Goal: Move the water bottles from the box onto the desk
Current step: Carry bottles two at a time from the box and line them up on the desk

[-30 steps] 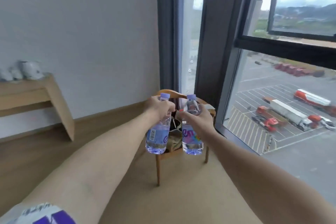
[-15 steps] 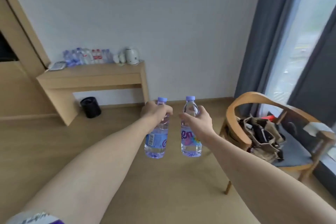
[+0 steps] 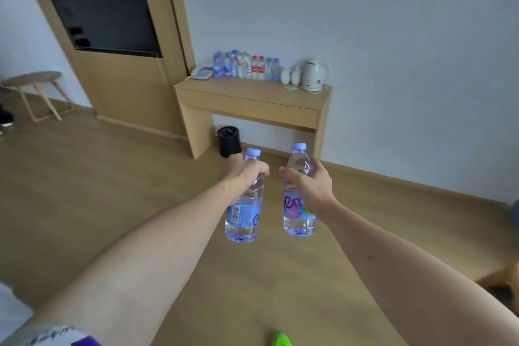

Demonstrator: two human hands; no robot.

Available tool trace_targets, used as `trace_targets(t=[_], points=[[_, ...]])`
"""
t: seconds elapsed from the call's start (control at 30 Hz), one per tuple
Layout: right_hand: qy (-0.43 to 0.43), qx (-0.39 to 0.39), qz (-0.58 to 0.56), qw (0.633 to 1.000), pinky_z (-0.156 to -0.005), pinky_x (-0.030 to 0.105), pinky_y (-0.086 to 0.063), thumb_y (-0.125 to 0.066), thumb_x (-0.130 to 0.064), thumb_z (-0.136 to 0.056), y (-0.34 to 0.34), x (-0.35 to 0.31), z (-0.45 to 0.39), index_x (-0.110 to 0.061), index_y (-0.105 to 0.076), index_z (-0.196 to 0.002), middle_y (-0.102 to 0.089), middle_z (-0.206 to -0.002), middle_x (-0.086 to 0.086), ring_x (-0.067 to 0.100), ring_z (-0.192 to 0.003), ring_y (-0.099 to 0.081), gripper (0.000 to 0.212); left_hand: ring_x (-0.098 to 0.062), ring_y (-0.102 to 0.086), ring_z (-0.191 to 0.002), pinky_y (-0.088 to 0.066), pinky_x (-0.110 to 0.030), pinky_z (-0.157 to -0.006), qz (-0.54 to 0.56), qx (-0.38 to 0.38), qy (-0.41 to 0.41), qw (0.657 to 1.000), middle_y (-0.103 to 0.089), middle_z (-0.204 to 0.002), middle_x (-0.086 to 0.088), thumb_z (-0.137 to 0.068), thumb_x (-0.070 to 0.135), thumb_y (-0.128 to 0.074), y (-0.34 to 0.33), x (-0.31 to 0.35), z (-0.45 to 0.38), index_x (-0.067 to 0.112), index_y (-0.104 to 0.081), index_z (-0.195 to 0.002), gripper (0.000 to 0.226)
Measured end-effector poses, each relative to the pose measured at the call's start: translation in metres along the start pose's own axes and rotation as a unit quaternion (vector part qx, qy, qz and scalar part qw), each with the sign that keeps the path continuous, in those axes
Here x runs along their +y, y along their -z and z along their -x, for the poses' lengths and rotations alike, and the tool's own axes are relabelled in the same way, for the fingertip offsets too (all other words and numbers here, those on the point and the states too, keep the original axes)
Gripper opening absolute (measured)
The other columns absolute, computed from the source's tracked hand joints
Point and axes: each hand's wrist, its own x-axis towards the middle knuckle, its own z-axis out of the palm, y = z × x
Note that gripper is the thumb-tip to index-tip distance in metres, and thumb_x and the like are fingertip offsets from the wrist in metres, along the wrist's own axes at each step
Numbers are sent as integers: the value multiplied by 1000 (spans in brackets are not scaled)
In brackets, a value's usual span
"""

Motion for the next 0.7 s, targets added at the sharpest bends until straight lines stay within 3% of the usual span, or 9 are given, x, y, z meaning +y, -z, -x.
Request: trace_targets(t=[0.07,0.13,0.3,0.37,0.7], points=[[-2,-18,-2,1000,-86,49,-62,-88,-40,-68,-16,-10,-44,-23,-63,-98,-78,-87,-1,19,-79,-78,43,-21,-69,-56,-61,-38,-63,1,22,3,1000,-69,-60,-2,-53,19,-78,6,13,-39,13,-67,-74,24],[1,-37,3,999,-86,49,-62,-87,-43,-66,-31,-22,-88,-25,-63,-97,-77,-87,-2,19,-79,-77,44,-24,-69,-61,-61,-41,-69,7,40,7,999,-68,-59,-1,-52,19,-77,11,28,-80,15,-66,-70,22],[13,-87,17,996,-89,49,-60,-85,-48,-64,-75,-46,-180,-24,-63,-112,-77,-82,-6,19,-80,-77,57,-21,-67,-59,-59,-39,-64,19,81,18,996,-66,-54,4,-50,22,-77,28,51,-166,26,-67,-51,10],[5,-95,15,995,-89,50,-60,-84,-49,-61,-94,-50,-212,-26,-64,-108,-77,-87,-2,22,-83,-77,56,-22,-67,-62,-60,-39,-66,19,89,26,996,-68,-56,3,-49,24,-76,34,55,-199,28,-68,-52,10],[12,-103,60,993,-84,45,-61,-85,-50,-63,-208,-48,-386,-29,-61,-98,-75,-75,-8,19,-79,-76,47,-22,-61,-58,-53,-35,-62,4,86,36,996,-64,-56,5,-50,29,-75,87,46,-401,24,-62,-53,14]])
